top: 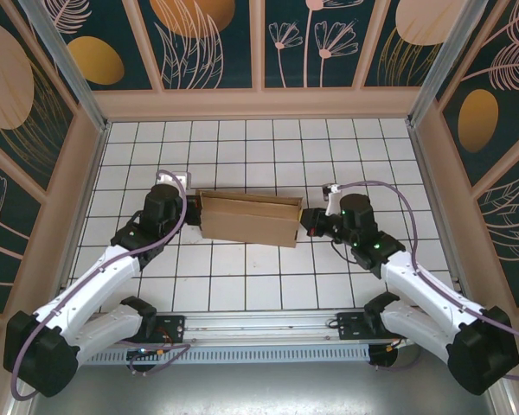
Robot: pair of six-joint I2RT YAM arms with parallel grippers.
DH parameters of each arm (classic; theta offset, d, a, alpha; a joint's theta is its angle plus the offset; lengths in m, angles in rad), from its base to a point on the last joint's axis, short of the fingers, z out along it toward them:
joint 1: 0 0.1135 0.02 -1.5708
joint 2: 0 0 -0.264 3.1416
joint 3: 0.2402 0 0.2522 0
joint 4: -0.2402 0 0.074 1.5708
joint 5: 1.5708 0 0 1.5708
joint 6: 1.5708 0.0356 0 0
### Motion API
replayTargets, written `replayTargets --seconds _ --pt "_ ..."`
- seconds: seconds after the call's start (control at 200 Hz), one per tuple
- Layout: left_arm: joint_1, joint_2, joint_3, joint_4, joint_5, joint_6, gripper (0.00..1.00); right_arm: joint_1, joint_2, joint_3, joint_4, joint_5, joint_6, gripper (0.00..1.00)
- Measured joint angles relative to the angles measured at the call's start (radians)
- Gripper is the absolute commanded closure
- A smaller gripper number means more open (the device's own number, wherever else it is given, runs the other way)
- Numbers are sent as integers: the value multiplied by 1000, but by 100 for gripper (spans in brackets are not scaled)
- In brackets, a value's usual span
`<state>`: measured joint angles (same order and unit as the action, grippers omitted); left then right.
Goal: Fold the paper box
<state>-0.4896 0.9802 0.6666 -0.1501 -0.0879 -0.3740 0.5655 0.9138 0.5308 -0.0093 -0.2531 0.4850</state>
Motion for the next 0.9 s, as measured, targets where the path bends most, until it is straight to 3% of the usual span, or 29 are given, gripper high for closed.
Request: replayTargets --seconds 0.115,0.26,0.325,0.54,0.681,0.901 --pt "-1 -1 -4 9 2 5 100 26 -21 31 -82 69 -43 93" --pt "-2 -16 -19 19 10 9 100 10 -119 38 -154 73 -74 57" --pt "-2 -26 -26 20 11 12 100 -10 -150 44 -152 55 -54 49" --pt "-2 -27 -27 21 11 15 100 -63 -136 51 -17 -26 194 36" --pt "-2 -26 -27 24 11 19 100 -65 -116 51 52 -10 402 29" --pt "-2 -23 -27 27 11 27 100 -66 19 113 -75 72 663 22"
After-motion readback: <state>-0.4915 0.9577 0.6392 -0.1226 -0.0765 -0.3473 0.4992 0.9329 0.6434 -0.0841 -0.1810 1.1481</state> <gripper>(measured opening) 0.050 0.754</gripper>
